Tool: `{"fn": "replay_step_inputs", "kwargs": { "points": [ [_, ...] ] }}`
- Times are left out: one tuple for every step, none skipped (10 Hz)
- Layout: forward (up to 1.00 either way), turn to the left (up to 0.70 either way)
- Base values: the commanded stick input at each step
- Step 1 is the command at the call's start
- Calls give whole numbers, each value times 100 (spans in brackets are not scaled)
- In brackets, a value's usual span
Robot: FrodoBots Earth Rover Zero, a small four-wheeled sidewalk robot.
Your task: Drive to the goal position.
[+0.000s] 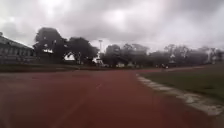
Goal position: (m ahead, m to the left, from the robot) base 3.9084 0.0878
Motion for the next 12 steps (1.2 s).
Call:
{"fn": "replay_step_inputs", "kwargs": {
  "points": [
    [50, 2],
    [50, 2],
    [50, 2],
    [50, 2],
    [50, 2],
    [50, 2],
    [50, 2],
    [50, 2],
    [50, 2],
    [50, 2],
    [50, 2],
    [50, 2]
  ]
}}
